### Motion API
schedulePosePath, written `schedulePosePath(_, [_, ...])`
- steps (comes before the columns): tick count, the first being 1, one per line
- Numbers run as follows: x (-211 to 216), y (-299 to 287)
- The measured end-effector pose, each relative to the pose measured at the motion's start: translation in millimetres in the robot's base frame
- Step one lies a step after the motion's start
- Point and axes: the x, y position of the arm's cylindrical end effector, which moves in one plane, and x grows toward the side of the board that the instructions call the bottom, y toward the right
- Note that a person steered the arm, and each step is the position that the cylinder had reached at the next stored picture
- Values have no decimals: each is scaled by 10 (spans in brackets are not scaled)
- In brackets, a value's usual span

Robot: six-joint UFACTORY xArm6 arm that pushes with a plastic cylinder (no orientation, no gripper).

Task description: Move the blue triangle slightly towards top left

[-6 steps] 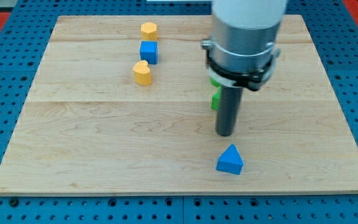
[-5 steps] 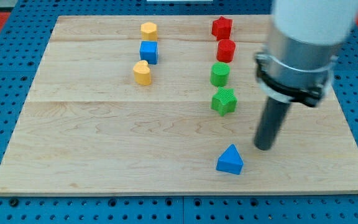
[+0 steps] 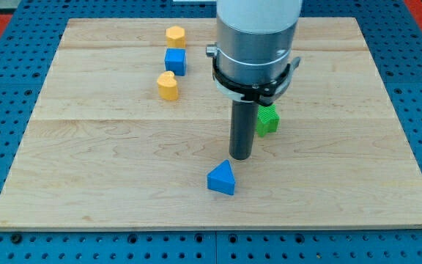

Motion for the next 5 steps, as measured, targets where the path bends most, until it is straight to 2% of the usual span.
schedulePosePath(1, [84,180])
schedulePosePath(3, [323,83])
schedulePosePath(5, [-559,299])
